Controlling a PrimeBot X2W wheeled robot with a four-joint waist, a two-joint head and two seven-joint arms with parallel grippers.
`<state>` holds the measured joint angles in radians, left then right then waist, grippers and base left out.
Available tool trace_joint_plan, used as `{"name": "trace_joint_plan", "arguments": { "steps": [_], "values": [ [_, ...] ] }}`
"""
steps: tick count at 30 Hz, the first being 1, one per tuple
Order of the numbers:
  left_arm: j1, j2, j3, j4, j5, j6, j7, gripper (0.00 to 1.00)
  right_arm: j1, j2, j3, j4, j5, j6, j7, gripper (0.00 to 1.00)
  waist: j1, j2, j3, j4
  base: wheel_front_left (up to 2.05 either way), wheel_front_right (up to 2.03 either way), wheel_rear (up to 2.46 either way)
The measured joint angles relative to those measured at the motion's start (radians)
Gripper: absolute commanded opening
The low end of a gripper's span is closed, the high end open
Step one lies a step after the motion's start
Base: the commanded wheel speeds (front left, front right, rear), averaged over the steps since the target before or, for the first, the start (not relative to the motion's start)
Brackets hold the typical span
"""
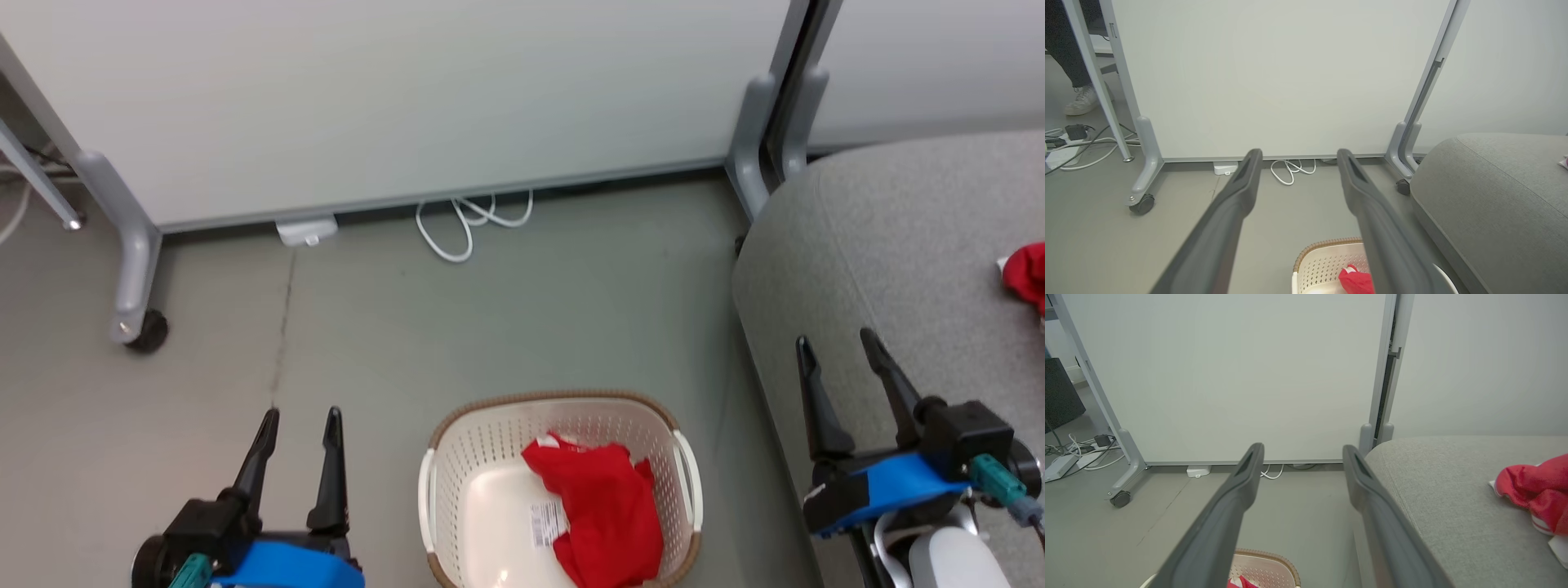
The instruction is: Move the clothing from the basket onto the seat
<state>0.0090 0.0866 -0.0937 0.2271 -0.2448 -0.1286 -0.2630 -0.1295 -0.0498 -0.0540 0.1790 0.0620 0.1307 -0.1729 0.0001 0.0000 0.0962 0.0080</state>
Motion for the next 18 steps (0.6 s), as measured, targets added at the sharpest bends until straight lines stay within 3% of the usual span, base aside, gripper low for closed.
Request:
{"name": "trace_joint_plan", "arguments": {
  "steps": [10,18],
  "values": [
    [-0.196,0.034,-0.108,0.071,-0.011,0.000,0.000,1.00,-0.139,0.000,0.035,-0.051,-0.009,0.000,-0.019,1.00,0.0002,0.0000,0.238,-0.062,0.00,0.00,0.00],
    [-0.402,0.065,-0.260,0.269,-0.024,0.000,0.000,1.00,-0.239,-0.001,0.068,-0.075,-0.009,0.000,-0.047,1.00,0.0003,0.0000,0.418,-0.147,0.00,0.00,0.00]
  ]
}}
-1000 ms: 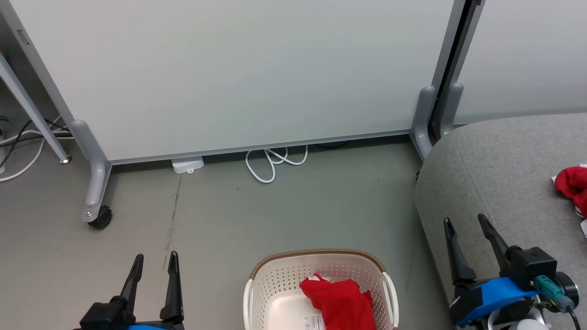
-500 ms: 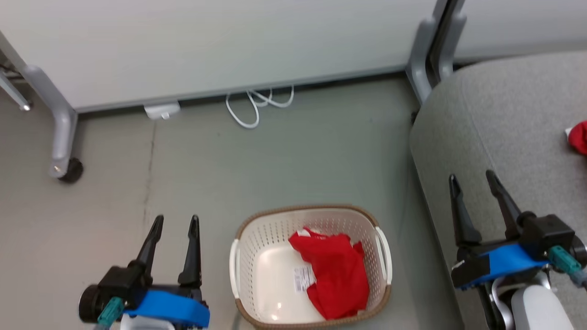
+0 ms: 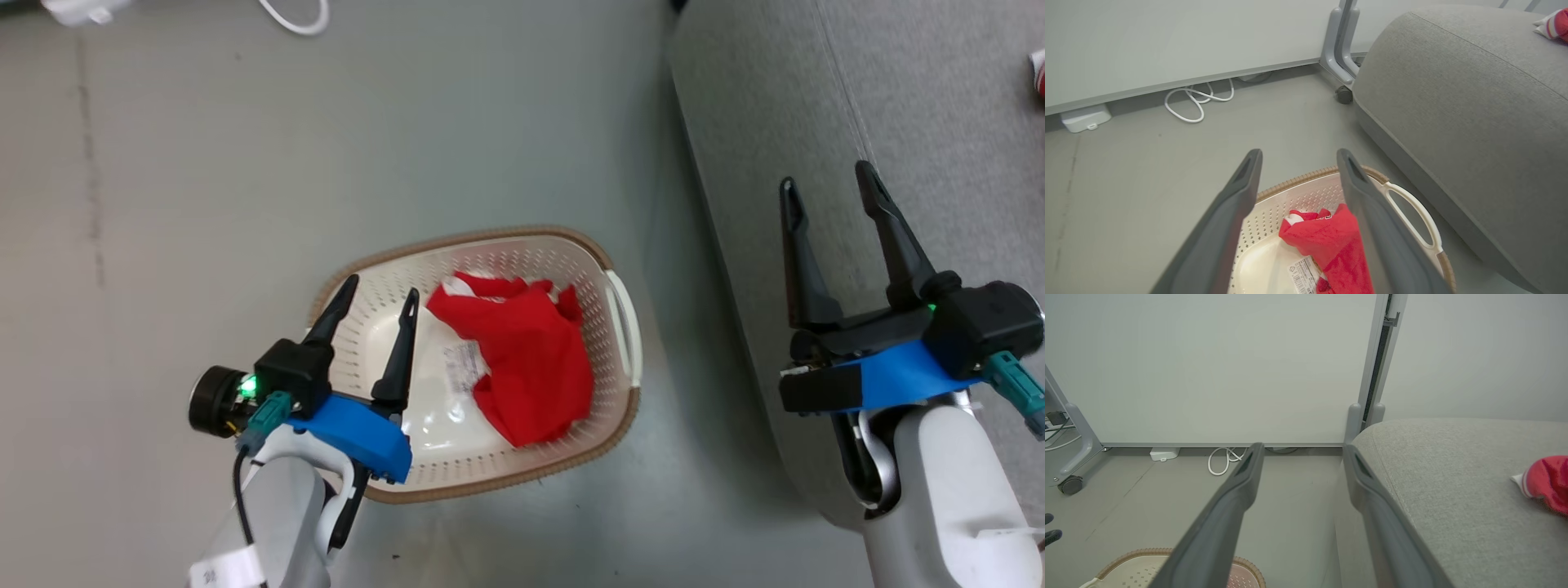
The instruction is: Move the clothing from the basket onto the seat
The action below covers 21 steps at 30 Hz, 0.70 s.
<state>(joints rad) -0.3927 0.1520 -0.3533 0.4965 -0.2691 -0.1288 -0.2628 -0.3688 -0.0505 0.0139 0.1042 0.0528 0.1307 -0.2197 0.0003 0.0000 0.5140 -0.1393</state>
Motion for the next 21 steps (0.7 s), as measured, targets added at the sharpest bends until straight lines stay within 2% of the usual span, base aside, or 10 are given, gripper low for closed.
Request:
{"name": "trace_joint_plan", "arguments": {
  "steps": [8,13,21],
  "values": [
    [-0.171,0.031,-0.158,0.196,-0.026,0.000,0.000,1.00,-0.045,0.000,0.048,-0.006,0.032,0.000,-0.024,1.00,0.0000,0.0000,0.140,-0.096,0.00,0.00,0.00],
    [-0.249,0.028,-0.260,0.310,-0.063,0.000,0.004,1.00,-0.058,0.000,0.052,-0.012,0.028,0.000,-0.033,1.00,-0.0001,0.0000,0.210,-0.133,0.00,0.00,0.00],
    [-0.340,0.006,-0.310,0.461,-0.180,0.000,0.048,1.00,-0.079,0.000,0.071,-0.038,0.049,0.000,-0.040,1.00,-0.0001,-0.0001,0.300,-0.155,0.00,0.00,0.00]
  ]
}}
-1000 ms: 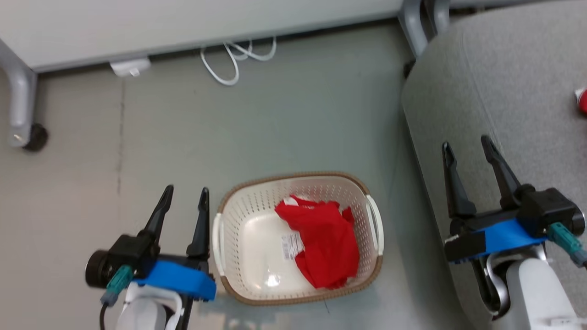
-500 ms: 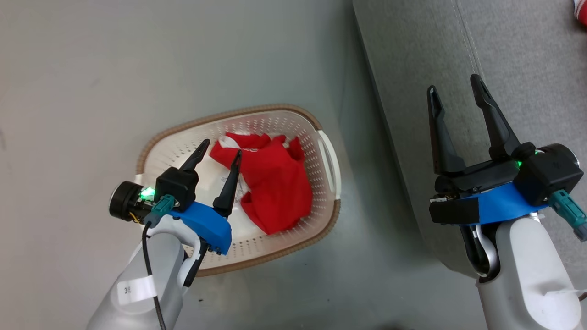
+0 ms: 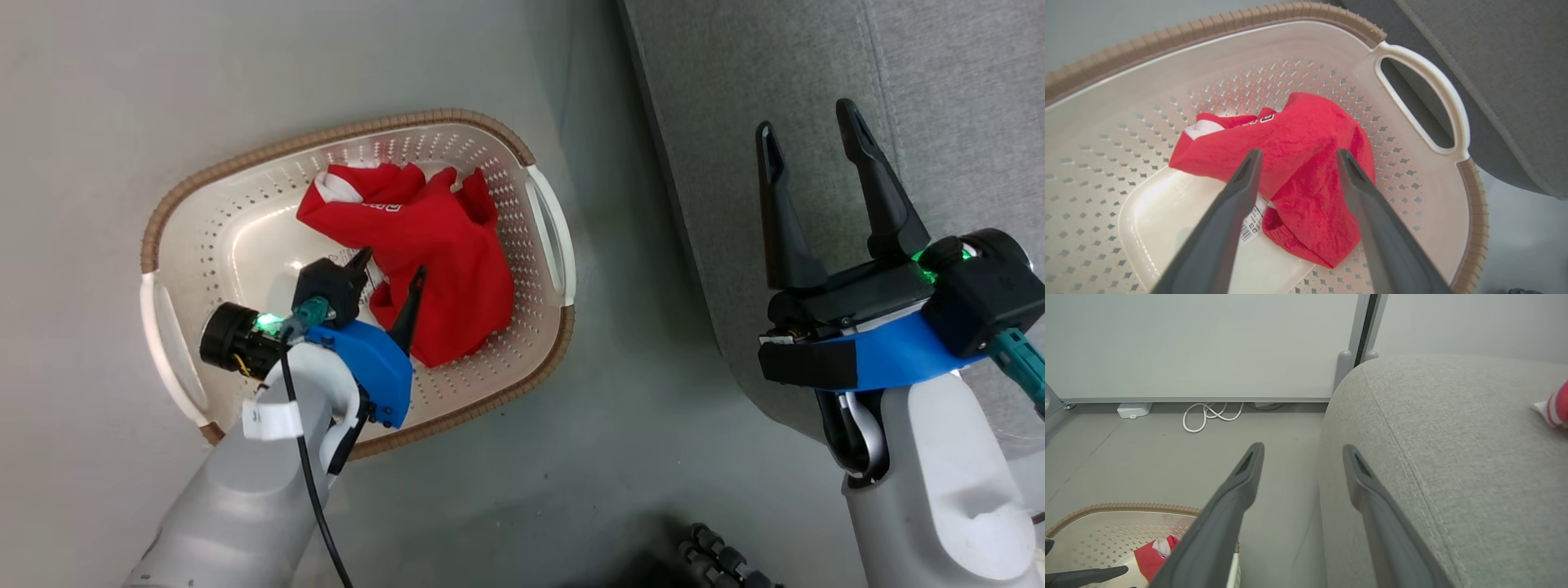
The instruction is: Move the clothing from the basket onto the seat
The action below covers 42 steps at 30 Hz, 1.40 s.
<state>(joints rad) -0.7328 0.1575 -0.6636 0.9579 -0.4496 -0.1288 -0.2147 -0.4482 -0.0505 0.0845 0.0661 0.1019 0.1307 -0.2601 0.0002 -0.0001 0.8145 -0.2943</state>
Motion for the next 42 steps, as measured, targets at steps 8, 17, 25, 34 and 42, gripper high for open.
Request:
{"name": "trace_joint_plan", "arguments": {
  "steps": [8,17,25,34,42],
  "values": [
    [-0.060,-0.049,0.024,0.114,-0.097,0.000,0.023,1.00,0.000,0.000,0.014,-0.035,0.007,0.000,-0.001,1.00,0.0000,0.0000,0.066,0.001,0.00,0.00,0.00],
    [-0.153,-0.033,0.043,0.181,-0.095,0.039,-0.034,1.00,0.000,0.000,0.023,-0.070,0.011,0.000,-0.001,1.00,-0.0001,0.0000,0.110,0.008,0.00,0.00,0.00],
    [-0.201,-0.001,0.058,0.220,-0.095,0.050,-0.043,1.00,0.001,0.000,0.035,-0.077,0.016,0.000,-0.001,1.00,-0.0001,0.0000,0.127,0.011,0.00,0.00,0.00],
    [-0.229,-0.017,0.090,0.228,-0.177,0.005,-0.032,1.00,0.011,0.000,0.038,-0.094,0.017,0.000,-0.001,1.00,-0.0001,0.0000,0.143,0.007,0.00,0.00,0.00],
    [-0.231,-0.028,0.055,0.239,-0.202,0.003,0.013,1.00,0.022,0.000,0.044,-0.106,0.031,0.000,-0.002,1.00,-0.0002,0.0000,0.146,0.008,0.00,0.00,0.00]
  ]
}}
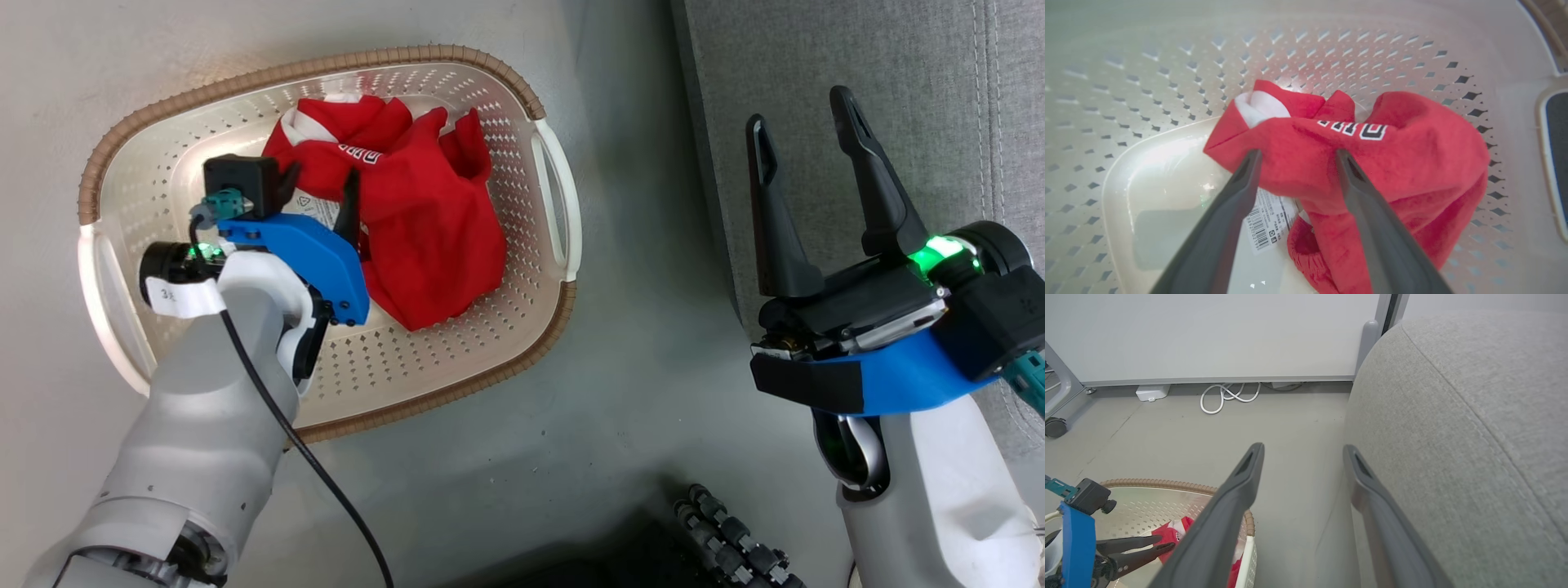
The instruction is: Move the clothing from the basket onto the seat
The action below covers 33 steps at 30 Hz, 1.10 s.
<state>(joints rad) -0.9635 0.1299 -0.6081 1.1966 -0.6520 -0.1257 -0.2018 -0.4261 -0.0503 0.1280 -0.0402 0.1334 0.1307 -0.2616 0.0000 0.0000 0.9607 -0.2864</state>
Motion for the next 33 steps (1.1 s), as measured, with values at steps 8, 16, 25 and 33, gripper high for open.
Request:
{"name": "trace_joint_plan", "arguments": {
  "steps": [8,16,25,33],
  "values": [
    [-0.012,0.000,-0.045,0.037,0.022,0.022,0.009,1.00,0.019,0.000,-0.004,-0.015,0.003,0.000,0.000,1.00,0.0000,0.0000,0.000,-0.003,0.00,0.00,0.00],
    [-0.050,0.017,-0.170,0.063,0.152,0.091,0.010,1.00,0.025,0.000,0.000,-0.021,0.015,0.000,0.000,1.00,0.0000,0.0000,0.007,-0.006,0.00,0.00,0.00],
    [-0.100,0.032,-0.299,0.074,0.273,0.097,0.008,1.00,0.024,0.000,0.013,-0.020,0.027,0.000,0.000,1.00,0.0000,0.0000,0.009,-0.010,0.00,0.00,0.00],
    [-0.137,0.053,-0.395,0.082,0.342,0.036,0.088,1.00,0.023,0.000,0.027,-0.018,0.036,0.000,0.000,1.00,0.0000,0.0000,-0.003,-0.023,0.00,0.00,0.00]
  ]
}}
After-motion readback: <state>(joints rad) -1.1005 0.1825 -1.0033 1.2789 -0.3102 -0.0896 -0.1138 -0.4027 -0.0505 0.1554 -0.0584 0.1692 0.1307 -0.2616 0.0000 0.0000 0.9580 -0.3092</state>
